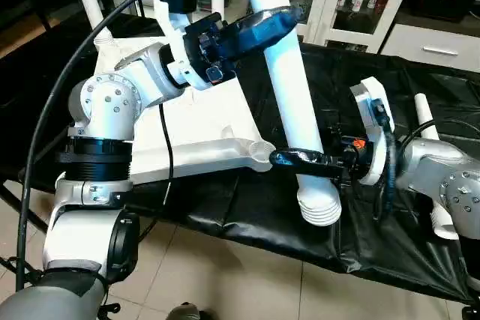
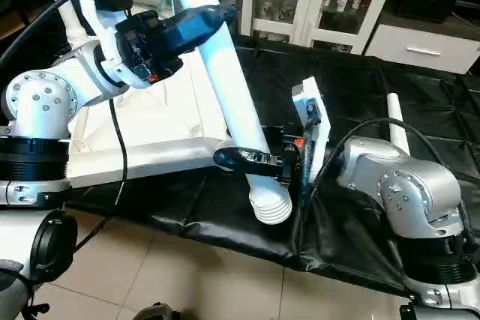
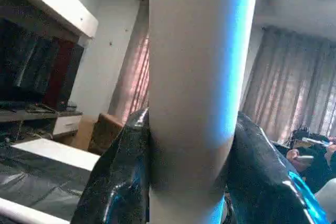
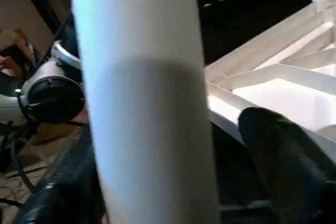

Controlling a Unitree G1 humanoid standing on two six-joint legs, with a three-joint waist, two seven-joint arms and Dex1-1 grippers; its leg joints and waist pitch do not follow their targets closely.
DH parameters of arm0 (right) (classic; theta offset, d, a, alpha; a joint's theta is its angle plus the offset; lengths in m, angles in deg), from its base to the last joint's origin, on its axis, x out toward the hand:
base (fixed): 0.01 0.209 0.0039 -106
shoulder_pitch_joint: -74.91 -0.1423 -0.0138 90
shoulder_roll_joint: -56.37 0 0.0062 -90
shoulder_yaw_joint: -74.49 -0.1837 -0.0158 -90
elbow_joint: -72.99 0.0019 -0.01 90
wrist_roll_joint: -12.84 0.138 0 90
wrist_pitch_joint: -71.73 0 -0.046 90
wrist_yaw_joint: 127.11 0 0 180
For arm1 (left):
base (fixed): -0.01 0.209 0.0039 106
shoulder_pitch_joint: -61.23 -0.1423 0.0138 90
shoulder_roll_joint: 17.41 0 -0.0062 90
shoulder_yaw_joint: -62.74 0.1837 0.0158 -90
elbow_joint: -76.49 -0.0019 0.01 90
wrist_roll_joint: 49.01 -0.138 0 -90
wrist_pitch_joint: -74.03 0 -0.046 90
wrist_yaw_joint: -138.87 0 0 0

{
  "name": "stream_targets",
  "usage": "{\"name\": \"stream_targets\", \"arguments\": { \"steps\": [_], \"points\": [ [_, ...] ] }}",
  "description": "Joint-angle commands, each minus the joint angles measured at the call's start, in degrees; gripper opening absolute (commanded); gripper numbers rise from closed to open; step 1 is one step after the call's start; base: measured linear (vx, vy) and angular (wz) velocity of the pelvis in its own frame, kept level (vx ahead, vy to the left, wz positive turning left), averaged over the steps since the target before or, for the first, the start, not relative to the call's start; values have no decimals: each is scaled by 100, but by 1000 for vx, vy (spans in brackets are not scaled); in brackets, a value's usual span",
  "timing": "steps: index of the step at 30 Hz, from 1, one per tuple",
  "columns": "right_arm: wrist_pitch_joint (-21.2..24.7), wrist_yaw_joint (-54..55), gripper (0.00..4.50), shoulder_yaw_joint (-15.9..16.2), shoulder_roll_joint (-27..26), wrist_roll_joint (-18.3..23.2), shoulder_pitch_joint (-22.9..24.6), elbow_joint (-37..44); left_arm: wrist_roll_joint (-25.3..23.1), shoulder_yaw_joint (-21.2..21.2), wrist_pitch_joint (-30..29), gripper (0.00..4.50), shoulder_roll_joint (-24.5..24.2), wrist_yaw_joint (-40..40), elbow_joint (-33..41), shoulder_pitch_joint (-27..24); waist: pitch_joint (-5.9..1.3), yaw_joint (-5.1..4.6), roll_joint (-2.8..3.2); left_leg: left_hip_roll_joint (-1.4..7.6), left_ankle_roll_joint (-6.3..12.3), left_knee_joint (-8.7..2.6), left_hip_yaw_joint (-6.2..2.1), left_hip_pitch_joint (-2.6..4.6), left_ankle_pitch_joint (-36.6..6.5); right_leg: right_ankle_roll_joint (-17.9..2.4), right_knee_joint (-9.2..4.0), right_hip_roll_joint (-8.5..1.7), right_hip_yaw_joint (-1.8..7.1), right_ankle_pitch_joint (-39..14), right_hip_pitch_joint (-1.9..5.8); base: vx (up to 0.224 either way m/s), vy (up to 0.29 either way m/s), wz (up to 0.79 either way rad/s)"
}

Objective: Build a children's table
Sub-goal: Pick table leg

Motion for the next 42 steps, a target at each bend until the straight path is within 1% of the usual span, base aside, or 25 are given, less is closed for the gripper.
{"name": "stream_targets", "arguments": {
  "steps": [1,3,6,10,11,13,14,16,17,21,22,23,24,25,26,27,30,33,34,36,37,38,39,40,42],
  "points": [
    [39,-34,341,-149,73,24,63,69,63,-23,-14,165,-52,-171,-6,195,-463,-19,62,271,-141,-427,-109,129,-1083,-1388,-373,-329,243,-776,311,0,0,0],
    [53,-60,320,-145,57,62,82,103,39,-4,-3,165,-82,-210,-32,190,-458,-20,51,271,-146,-432,-106,132,-1135,-1369,-386,-330,244,-847,309,0,0,0],
    [74,-69,310,-155,44,124,89,122,10,7,18,165,-100,-241,-66,195,-463,-12,59,275,-151,-430,-108,138,-1112,-1372,-381,-331,245,-838,302,0,0,0],
    [53,-11,273,-116,39,100,108,119,-53,19,73,165,-142,-305,-151,187,-464,-12,67,273,-168,-432,-110,135,-1121,-1374,-380,-333,245,-816,304,0,0,0],
    [35,12,264,-114,24,92,112,111,-72,20,97,165,-151,-315,-165,166,-466,-18,28,274,-160,-433,-105,130,-1088,-1369,-381,-333,245,-775,312,0,0,0],
    [32,17,240,-124,16,92,113,106,-75,20,104,165,-151,-315,-164,159,-470,-9,45,274,-150,-429,-109,125,-1034,-1383,-365,-342,246,-745,315,0,0,0],
    [21,12,234,-130,11,86,112,95,-75,16,109,165,-148,-309,-166,154,-467,-15,30,276,-140,-428,-105,123,-1022,-1387,-369,-338,245,-742,310,0,0,0],
    [4,17,220,-131,3,76,107,84,-77,15,119,165,-155,-316,-164,143,-466,-11,39,274,-129,-424,-102,127,-1021,-1388,-367,-341,246,-769,307,0,0,0],
    [-26,34,209,-127,-9,61,84,60,-94,14,146,165,-161,-315,-172,130,-464,-14,-5,278,-121,-429,-100,127,-1014,-1378,-372,-346,248,-818,311,0,0,0],
    [-87,99,196,-128,-54,17,20,2,-170,4,173,165,-164,-175,-206,114,-457,-11,10,279,-113,-426,-98,121,-994,-1347,-376,-353,251,-920,297,0,0,0],
    [-145,145,195,-126,-78,-42,-4,-32,-272,24,222,200,-151,-44,-243,116,-459,-11,8,278,-116,-426,-100,120,-997,-1338,-379,-356,251,-936,300,0,0,0],
    [-231,258,194,-121,-132,-151,-47,-103,-403,77,235,235,-161,101,-298,110,-463,-6,-25,280,-118,-421,-99,119,-967,-1327,-371,-364,251,-938,302,0,0,0],
    [-328,377,194,-108,-186,-275,-89,-176,-524,125,245,235,-172,233,-357,101,-460,-12,-12,282,-128,-425,-104,114,-941,-1282,-378,-359,252,-970,285,0,0,0],
    [-438,500,193,-102,-244,-403,-127,-259,-623,152,254,238,-171,371,-395,81,-453,-27,-41,277,-137,-430,-103,108,-943,-1244,-390,-351,252,-1010,284,0,0,0],
    [-591,662,190,-92,-326,-566,-173,-356,-708,176,246,263,-193,485,-418,34,-451,-19,-31,273,-177,-431,-97,126,-985,-1178,-407,-361,255,-1144,279,0,0,0],
    [-591,662,190,-92,-326,-566,-173,-356,-708,176,246,263,-193,485,-418,34,-453,-22,-30,276,-211,-436,-101,125,-1002,-1143,-403,-368,256,-1239,273,0,0,0],
    [-797,897,187,-67,-426,-806,-229,-477,-821,175,215,286,-204,751,-435,-28,-471,-19,-32,283,-217,-432,-106,117,-850,-1177,-355,-356,253,-924,279,0,0,0],
    [-1254,1226,186,252,-480,-1468,-304,-587,-874,80,81,321,-106,1351,-267,-167,-475,-31,-45,282,-243,-421,-97,102,-744,-1213,-321,-365,253,-723,292,0,0,0],
    [-1254,1226,186,252,-480,-1468,-304,-587,-874,80,81,327,-106,1351,-267,-167,-471,-27,-42,267,-198,-417,-87,113,-725,-1222,-340,-353,256,-711,287,0,0,0],
    [-1484,1313,186,523,-542,-1831,-312,-557,-992,-11,-5,333,128,2057,-198,-240,-468,-33,-64,266,-150,-413,-87,98,-703,-1235,-340,-346,258,-642,301,0,0,0],
    [-1499,1324,185,544,-550,-1857,-313,-556,-999,-19,-7,349,150,2107,-193,-245,-475,-33,-57,274,-130,-411,-92,99,-706,-1231,-334,-352,259,-622,302,0,0,0],
    [-1570,1389,185,648,-590,-1992,-320,-552,-1028,-63,-17,358,267,2358,-166,-270,-478,-39,-91,281,-124,-406,-88,95,-695,-1228,-326,-352,260,-593,306,0,0,0],
    [-1700,1597,185,858,-703,-2271,-367,-610,-869,-283,-30,367,582,2826,-112,-266,-470,-33,-105,273,-85,-410,-85,97,-688,-1223,-344,-360,260,-653,311,0,0,0],
    [-1700,1597,185,858,-703,-2271,-367,-610,-869,-283,-30,367,582,2826,-112,-266,-469,-39,-95,286,-111,-405,-89,83,-670,-1256,-329,-366,263,-627,310,0,0,0],
    [-1750,1662,185,919,-745,-2359,-385,-641,-790,-355,-40,394,679,2963,-85,-258,-463,-36,-99,275,-95,-413,-93,96,-717,-1229,-355,-355,260,-708,304,0,0,0]
  ]
}}
